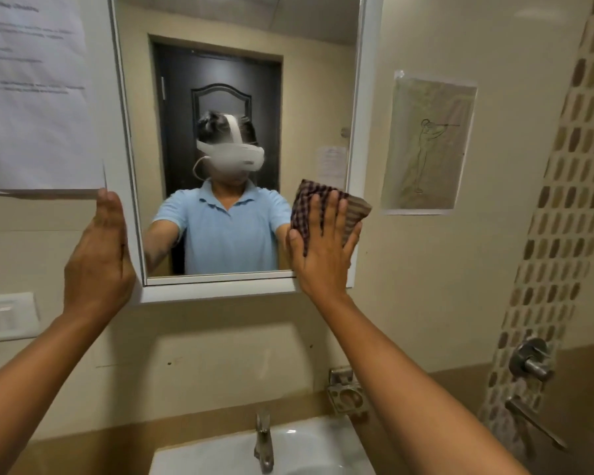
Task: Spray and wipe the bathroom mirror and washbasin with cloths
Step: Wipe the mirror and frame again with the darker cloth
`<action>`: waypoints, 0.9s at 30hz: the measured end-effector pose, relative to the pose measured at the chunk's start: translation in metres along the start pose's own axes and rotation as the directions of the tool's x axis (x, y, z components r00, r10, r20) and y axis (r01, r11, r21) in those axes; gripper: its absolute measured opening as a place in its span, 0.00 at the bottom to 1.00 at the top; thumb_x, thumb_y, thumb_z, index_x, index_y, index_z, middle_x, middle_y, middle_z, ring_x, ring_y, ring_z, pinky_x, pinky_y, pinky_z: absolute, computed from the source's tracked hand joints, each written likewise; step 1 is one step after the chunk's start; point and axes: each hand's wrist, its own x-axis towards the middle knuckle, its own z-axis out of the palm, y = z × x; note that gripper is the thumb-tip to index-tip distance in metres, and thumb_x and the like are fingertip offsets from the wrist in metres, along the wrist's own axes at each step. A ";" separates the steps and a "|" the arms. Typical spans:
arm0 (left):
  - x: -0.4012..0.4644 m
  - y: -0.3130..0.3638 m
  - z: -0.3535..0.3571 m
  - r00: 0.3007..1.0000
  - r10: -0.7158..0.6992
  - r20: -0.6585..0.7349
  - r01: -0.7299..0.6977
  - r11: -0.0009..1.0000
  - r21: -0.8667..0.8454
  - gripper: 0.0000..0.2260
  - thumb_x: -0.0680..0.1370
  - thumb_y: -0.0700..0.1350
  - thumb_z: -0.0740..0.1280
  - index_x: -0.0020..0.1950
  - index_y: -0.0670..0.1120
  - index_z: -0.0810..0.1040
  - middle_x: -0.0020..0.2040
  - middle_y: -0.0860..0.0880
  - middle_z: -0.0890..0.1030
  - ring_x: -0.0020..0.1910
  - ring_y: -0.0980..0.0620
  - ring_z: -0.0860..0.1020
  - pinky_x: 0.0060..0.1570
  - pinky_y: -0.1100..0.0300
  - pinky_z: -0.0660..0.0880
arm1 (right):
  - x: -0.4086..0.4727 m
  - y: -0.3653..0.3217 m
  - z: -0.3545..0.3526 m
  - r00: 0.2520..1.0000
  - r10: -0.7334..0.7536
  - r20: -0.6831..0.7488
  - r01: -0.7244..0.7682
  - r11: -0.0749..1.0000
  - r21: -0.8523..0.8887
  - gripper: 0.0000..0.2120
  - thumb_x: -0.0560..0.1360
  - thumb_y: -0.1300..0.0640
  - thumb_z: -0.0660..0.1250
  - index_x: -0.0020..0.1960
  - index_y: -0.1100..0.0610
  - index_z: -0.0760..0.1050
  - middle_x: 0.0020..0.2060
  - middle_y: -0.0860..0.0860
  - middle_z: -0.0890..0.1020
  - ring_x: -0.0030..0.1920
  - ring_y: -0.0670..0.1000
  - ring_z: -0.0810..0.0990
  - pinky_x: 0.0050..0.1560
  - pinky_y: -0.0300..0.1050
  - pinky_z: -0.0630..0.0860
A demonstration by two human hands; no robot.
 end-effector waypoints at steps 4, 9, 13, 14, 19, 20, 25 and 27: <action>-0.001 0.010 -0.004 1.000 -0.022 -0.009 0.022 0.998 0.065 0.36 0.81 0.36 0.58 0.80 0.56 0.41 0.74 0.35 0.66 0.64 0.29 0.72 0.55 0.34 0.74 | -0.024 -0.021 0.008 0.999 0.039 0.000 -0.039 0.996 0.075 0.37 0.82 0.40 0.54 0.81 0.53 0.41 0.81 0.56 0.44 0.80 0.58 0.41 0.77 0.66 0.44; 0.000 0.025 -0.007 0.994 -0.099 -0.039 0.102 0.990 0.092 0.37 0.80 0.36 0.57 0.80 0.59 0.40 0.70 0.33 0.70 0.62 0.29 0.73 0.51 0.35 0.74 | -0.046 -0.030 0.013 0.971 -0.232 0.056 0.229 0.972 0.059 0.34 0.80 0.55 0.61 0.81 0.52 0.47 0.81 0.55 0.49 0.80 0.57 0.44 0.76 0.67 0.48; -0.002 0.034 -0.006 0.987 -0.159 -0.020 0.161 0.976 0.149 0.25 0.83 0.49 0.53 0.80 0.60 0.52 0.69 0.36 0.73 0.59 0.32 0.75 0.49 0.37 0.75 | -0.056 -0.049 0.017 0.761 -0.624 0.179 0.615 0.781 0.111 0.36 0.73 0.59 0.63 0.80 0.50 0.57 0.80 0.53 0.54 0.80 0.54 0.47 0.77 0.61 0.41; -0.001 0.032 -0.005 0.980 -0.197 0.000 0.195 0.969 0.153 0.23 0.83 0.57 0.46 0.77 0.57 0.60 0.68 0.38 0.75 0.57 0.34 0.76 0.49 0.38 0.76 | -0.059 -0.057 0.019 0.689 -0.687 0.228 0.685 0.721 0.101 0.36 0.74 0.58 0.61 0.80 0.49 0.57 0.80 0.52 0.54 0.80 0.53 0.46 0.77 0.60 0.40; 0.002 0.033 -0.012 0.977 -0.210 0.040 0.196 0.953 0.229 0.23 0.82 0.53 0.46 0.77 0.53 0.60 0.61 0.38 0.77 0.52 0.34 0.76 0.43 0.38 0.75 | -0.067 -0.064 0.019 0.561 -0.762 0.324 0.796 0.604 0.041 0.34 0.74 0.58 0.46 0.80 0.47 0.53 0.81 0.51 0.52 0.81 0.53 0.46 0.76 0.61 0.45; 0.002 0.033 -0.013 0.981 -0.189 0.048 0.172 0.954 0.245 0.24 0.82 0.49 0.50 0.79 0.53 0.56 0.61 0.37 0.76 0.52 0.33 0.75 0.42 0.38 0.75 | -0.069 -0.055 0.018 0.540 -0.780 0.316 0.811 0.583 0.053 0.33 0.75 0.59 0.46 0.80 0.47 0.55 0.81 0.51 0.53 0.80 0.53 0.47 0.77 0.61 0.46; -0.002 0.036 -0.017 0.981 -0.185 0.061 0.168 0.961 0.219 0.25 0.82 0.55 0.44 0.79 0.52 0.55 0.59 0.37 0.76 0.53 0.34 0.75 0.46 0.37 0.75 | -0.077 0.013 0.015 0.544 -0.803 0.243 0.810 0.578 0.099 0.27 0.79 0.63 0.52 0.77 0.51 0.65 0.78 0.51 0.63 0.79 0.54 0.58 0.76 0.61 0.56; -0.002 0.040 -0.017 0.979 -0.197 0.061 0.182 0.965 0.189 0.25 0.82 0.47 0.49 0.80 0.51 0.52 0.64 0.36 0.75 0.56 0.32 0.74 0.47 0.36 0.74 | -0.077 0.040 0.009 0.569 -0.791 0.226 0.797 0.598 0.086 0.28 0.78 0.64 0.52 0.77 0.52 0.65 0.78 0.52 0.63 0.78 0.54 0.59 0.76 0.61 0.57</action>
